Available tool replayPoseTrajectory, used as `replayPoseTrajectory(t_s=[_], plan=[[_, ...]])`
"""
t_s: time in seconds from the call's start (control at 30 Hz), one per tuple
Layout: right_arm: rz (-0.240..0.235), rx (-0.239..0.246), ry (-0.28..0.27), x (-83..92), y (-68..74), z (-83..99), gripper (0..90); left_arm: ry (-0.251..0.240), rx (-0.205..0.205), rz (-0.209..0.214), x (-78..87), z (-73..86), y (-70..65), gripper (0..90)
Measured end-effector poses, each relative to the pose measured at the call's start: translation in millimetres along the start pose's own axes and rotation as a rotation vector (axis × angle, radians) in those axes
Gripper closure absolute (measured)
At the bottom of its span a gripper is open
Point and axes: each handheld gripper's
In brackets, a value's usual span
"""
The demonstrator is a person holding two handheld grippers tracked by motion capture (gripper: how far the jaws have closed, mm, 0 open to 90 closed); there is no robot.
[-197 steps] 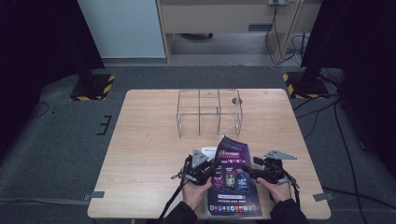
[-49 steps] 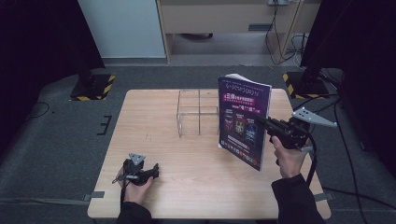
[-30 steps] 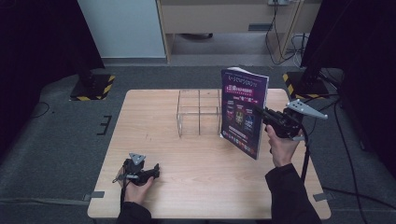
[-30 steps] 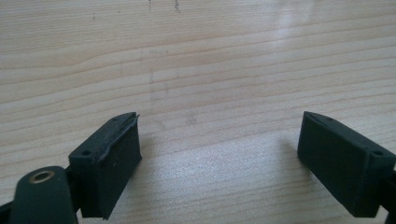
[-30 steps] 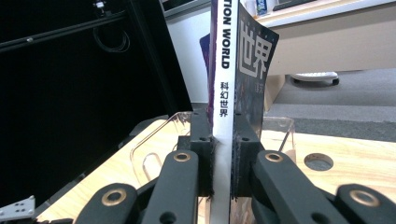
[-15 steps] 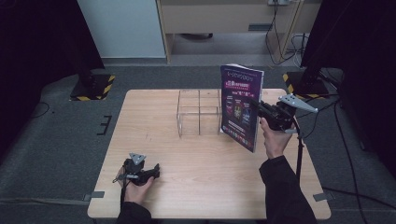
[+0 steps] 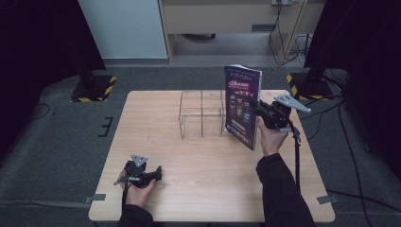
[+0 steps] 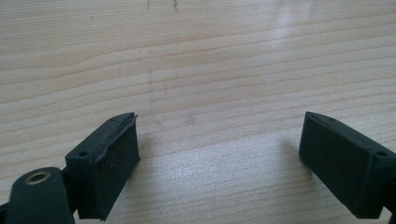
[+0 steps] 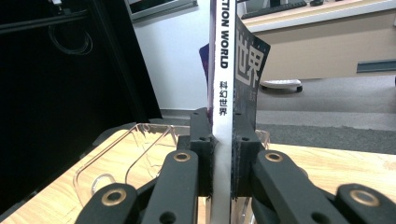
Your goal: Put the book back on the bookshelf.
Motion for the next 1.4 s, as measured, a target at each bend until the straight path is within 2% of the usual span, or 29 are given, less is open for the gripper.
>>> replayPoseTrajectory(t_s=[0.3,0.63,0.7,0.8,0.9,1.13,1.4], plan=[[0.028,0.015,-0.005,-14.0,5.9,8.1,82.8,0.001,-0.001,0.0,0.0,0.0,0.0,10.7],[0.037,0.014,-0.006,-16.1,7.0,16.4,82.8,0.0,0.0,0.0,-0.1,0.0,-0.2,10.6],[0.037,0.047,0.002,-14.8,9.1,16.2,82.7,0.001,-0.001,0.001,-0.1,0.0,-0.1,10.6],[0.034,0.059,0.007,-13.8,9.8,16.8,82.6,0.001,-0.001,0.001,-0.1,0.0,-0.1,10.6],[0.017,0.056,0.007,-10.6,8.8,19.2,82.5,0.0,-0.001,0.001,-0.1,0.0,-0.1,10.6],[-0.017,0.068,0.052,0.5,7.6,22.2,82.1,0.001,-0.002,0.0,-0.1,0.0,-0.1,10.6],[-0.031,0.074,0.1,23.9,3.9,29.2,81.7,0.002,-0.001,0.0,-0.2,0.0,-0.4,10.3]])
Point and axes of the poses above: each handheld gripper's, and its own axes: x roughly backward along the jaws, z roughly out of its underside, y roughly to its left, and after that the axes turned 12 degrees about x, right-handed
